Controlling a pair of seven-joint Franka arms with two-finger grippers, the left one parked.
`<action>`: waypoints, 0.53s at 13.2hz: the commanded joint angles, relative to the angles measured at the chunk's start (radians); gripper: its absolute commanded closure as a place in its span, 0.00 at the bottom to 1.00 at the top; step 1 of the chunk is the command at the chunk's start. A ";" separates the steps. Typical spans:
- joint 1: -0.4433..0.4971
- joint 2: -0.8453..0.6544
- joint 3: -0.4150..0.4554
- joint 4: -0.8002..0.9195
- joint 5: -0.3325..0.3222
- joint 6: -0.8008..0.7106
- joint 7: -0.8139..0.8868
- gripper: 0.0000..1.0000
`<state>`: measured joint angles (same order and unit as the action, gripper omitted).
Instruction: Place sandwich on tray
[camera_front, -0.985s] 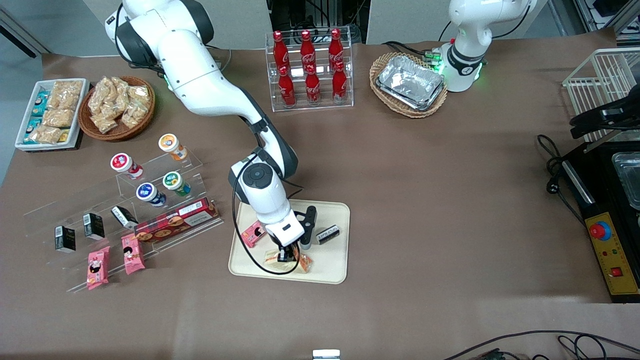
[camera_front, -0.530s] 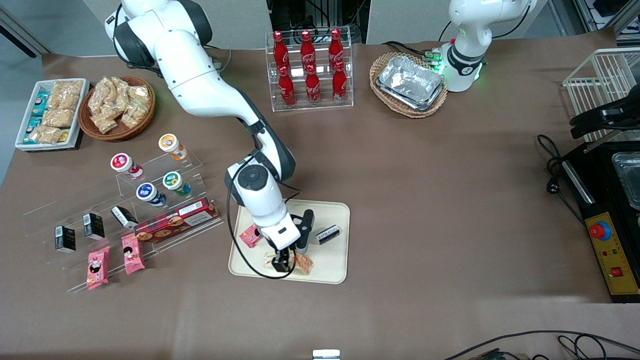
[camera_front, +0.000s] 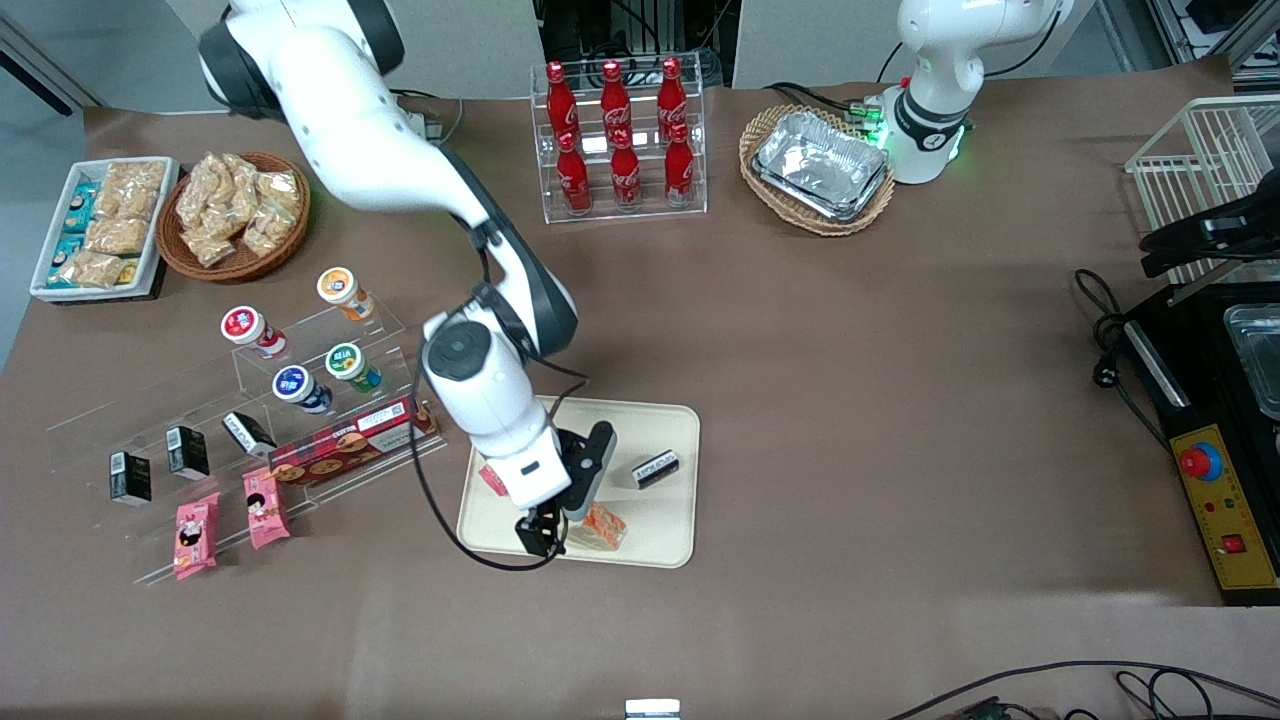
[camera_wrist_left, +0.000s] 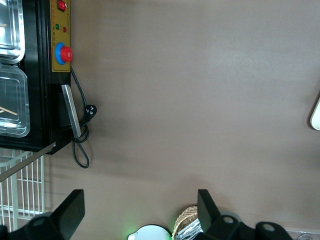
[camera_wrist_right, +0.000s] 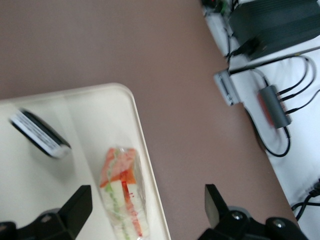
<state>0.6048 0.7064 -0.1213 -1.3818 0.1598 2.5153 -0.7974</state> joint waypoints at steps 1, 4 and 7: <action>-0.051 -0.194 0.008 -0.029 0.180 -0.200 0.017 0.00; -0.086 -0.327 0.011 -0.040 0.179 -0.401 0.284 0.00; -0.192 -0.448 0.099 -0.040 0.080 -0.577 0.568 0.00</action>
<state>0.5070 0.3674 -0.1170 -1.3798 0.3013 2.0572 -0.4345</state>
